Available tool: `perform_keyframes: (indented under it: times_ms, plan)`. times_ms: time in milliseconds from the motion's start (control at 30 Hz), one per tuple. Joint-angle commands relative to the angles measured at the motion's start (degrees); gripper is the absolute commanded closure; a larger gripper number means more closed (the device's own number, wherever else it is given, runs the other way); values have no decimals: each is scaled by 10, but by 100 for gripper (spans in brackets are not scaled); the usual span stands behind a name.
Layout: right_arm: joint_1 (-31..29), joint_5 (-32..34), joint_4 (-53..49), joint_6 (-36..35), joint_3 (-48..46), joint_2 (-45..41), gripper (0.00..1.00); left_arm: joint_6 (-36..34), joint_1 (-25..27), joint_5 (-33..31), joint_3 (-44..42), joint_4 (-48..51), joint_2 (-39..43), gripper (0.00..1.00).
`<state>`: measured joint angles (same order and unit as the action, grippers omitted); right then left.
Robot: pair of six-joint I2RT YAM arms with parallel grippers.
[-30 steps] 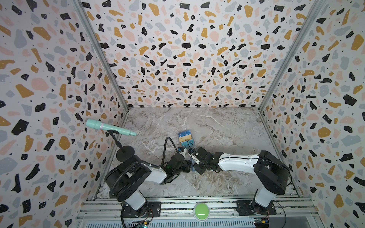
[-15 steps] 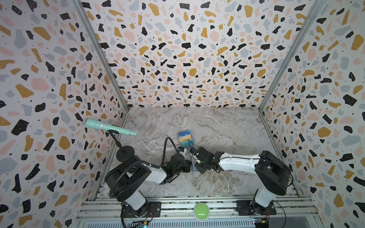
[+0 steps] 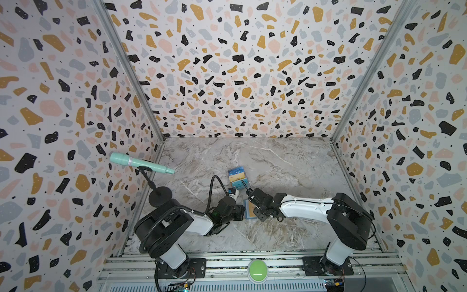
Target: Take the credit cards out of the card holder
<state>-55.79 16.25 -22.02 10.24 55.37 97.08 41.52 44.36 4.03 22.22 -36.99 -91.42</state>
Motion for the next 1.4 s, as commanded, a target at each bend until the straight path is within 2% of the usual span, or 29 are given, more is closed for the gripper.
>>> perform_keyframes:
  times_ms: [0,200,400,700,900,967,1133,1367]
  plan:
    - [3,46,-66,15,16,-4,65,-9,-6,-2,-9,40,-18,91]
    - [3,77,-93,29,23,-12,65,-10,-7,-1,-7,39,-19,91]
    - [10,76,-104,44,19,-20,64,-12,-6,2,-5,37,-22,91]
    - [73,14,-106,48,-2,-63,62,-16,-6,10,0,38,-21,91]
    - [99,-30,-112,33,21,-96,61,-17,-6,10,5,47,-11,91]
    - [101,-77,-106,21,35,-107,61,-20,-7,10,8,52,-6,91]
    - [120,-294,-22,22,34,-127,60,-23,-7,12,15,60,7,91]
    - [164,-462,73,60,-22,-95,55,-37,-7,26,36,72,26,90]
